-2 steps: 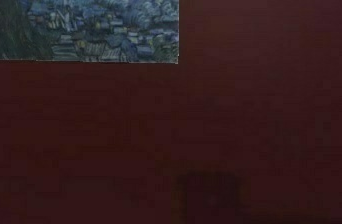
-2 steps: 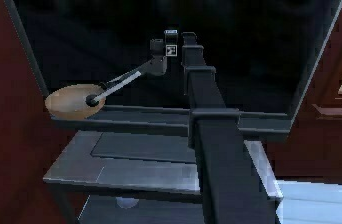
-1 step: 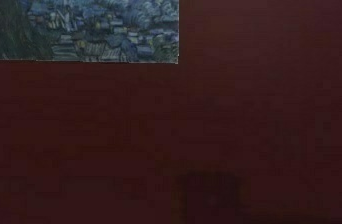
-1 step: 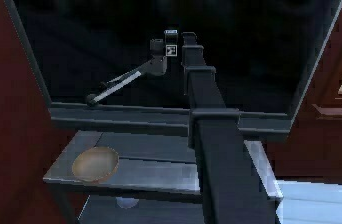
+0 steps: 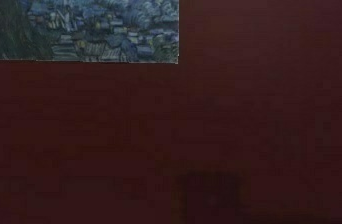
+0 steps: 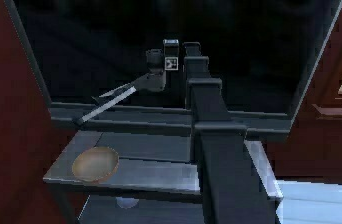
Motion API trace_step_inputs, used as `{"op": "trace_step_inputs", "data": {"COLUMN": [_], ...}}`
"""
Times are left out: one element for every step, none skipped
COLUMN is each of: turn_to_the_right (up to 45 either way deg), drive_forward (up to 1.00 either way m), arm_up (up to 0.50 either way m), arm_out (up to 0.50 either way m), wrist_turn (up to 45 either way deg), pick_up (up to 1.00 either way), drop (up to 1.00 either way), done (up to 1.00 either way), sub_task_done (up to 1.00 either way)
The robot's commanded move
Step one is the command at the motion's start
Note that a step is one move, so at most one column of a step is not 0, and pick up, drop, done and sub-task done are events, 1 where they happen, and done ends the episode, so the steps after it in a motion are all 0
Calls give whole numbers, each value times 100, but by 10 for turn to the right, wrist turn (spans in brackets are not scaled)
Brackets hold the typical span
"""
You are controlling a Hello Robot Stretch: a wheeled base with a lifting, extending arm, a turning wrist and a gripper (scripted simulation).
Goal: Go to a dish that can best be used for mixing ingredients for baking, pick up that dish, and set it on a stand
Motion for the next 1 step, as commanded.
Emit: {"op": "trace_step_inputs", "data": {"turn_to_the_right": [0], "drive_forward": [0], "arm_up": [0], "arm_out": [0], "wrist_turn": [0], "pick_up": [0], "drop": [0], "done": [100], "sub_task_done": [0]}}
